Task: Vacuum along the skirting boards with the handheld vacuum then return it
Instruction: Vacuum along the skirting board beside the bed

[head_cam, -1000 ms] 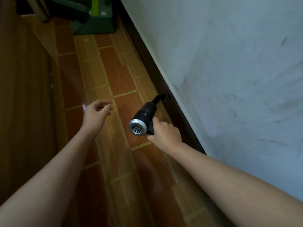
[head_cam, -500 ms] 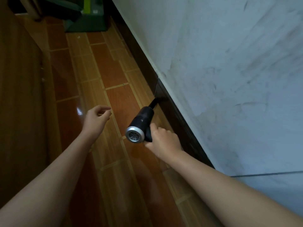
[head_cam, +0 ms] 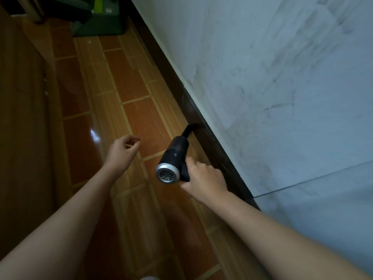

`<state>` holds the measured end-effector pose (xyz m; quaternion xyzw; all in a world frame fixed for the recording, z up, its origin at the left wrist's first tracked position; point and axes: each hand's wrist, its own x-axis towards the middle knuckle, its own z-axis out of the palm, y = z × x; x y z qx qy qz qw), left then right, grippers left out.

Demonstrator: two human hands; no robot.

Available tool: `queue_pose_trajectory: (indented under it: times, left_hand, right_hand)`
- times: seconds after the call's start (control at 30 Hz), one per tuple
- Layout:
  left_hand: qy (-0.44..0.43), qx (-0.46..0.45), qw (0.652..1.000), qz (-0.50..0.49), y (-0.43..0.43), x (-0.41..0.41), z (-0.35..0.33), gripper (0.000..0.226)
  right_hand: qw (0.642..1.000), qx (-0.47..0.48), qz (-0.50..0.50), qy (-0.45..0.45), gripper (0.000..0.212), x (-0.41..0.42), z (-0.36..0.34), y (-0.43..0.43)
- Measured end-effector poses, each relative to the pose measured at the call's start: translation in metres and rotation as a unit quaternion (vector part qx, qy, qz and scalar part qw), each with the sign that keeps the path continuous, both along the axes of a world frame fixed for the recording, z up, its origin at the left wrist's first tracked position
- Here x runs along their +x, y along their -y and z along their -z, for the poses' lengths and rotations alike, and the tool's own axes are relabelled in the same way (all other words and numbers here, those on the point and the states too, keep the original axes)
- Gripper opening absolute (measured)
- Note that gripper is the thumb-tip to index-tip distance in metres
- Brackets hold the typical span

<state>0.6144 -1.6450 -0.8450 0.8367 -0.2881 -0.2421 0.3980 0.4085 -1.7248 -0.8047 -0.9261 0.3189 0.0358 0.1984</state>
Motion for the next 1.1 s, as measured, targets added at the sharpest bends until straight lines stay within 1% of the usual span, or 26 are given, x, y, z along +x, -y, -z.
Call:
queue_pose_trajectory:
  times: [0.17,0.33,0.8,1.0,1.1]
  left_hand:
    - [0.013,0.008,1.0,0.008,-0.008,-0.005,-0.001,0.022]
    - [0.011,0.019,1.0,0.015,-0.018,-0.008,0.0,0.02]
    - [0.022,0.014,0.999,0.026,-0.02,-0.014,-0.005,0.02]
    - [0.017,0.012,1.0,0.022,-0.016,-0.012,-0.004,0.019]
    - [0.018,0.025,0.999,0.029,-0.016,-0.01,-0.003,0.017]
  right_hand:
    - [1.0,0.002,-0.003,-0.004,0.044,-0.02,0.0,-0.008]
    - [1.0,0.004,-0.002,-0.015,0.041,-0.029,0.001,-0.015]
    - [1.0,-0.006,0.008,0.009,0.037,-0.007,0.011,-0.003]
    - [1.0,-0.001,0.009,0.006,0.041,0.009,0.011,0.004]
    - [1.0,-0.004,0.01,0.002,0.042,0.017,0.012,0.009]
